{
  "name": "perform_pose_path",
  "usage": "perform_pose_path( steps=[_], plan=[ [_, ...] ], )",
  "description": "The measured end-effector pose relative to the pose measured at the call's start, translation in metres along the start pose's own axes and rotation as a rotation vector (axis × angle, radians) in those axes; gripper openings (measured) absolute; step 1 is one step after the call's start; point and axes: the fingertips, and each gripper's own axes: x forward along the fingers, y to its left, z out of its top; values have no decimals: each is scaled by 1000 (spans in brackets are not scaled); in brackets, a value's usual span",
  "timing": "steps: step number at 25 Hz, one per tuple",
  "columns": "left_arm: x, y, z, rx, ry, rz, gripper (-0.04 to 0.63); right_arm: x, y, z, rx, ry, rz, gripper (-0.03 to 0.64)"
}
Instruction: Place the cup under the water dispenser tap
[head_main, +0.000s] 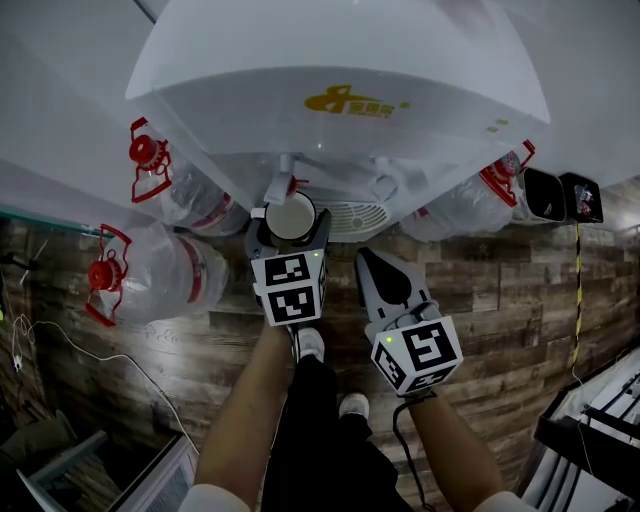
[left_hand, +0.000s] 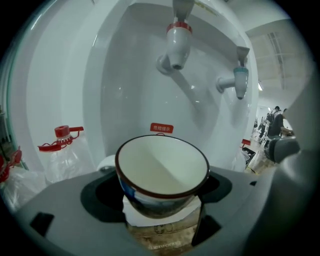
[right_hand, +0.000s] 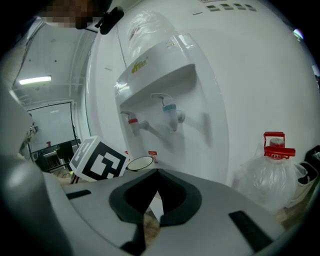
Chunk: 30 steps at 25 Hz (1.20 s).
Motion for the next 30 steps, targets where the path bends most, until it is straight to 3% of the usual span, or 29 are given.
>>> perform_pose_path(
  steps=[6,20,26,30],
  plan=[
    [9,8,-1,-37,-1,33,443,3,1,0,8,-2,20,21],
    [12,11,5,-85,-101,156,442,1,-3,-9,25,14,29,21],
    [12,10,4,-28,-104,154,443,0,-5,-9,33,13,29,20],
    [10,9,4,-33,-103,154,443,-1,-5,-9,41,12,29,20]
  ],
)
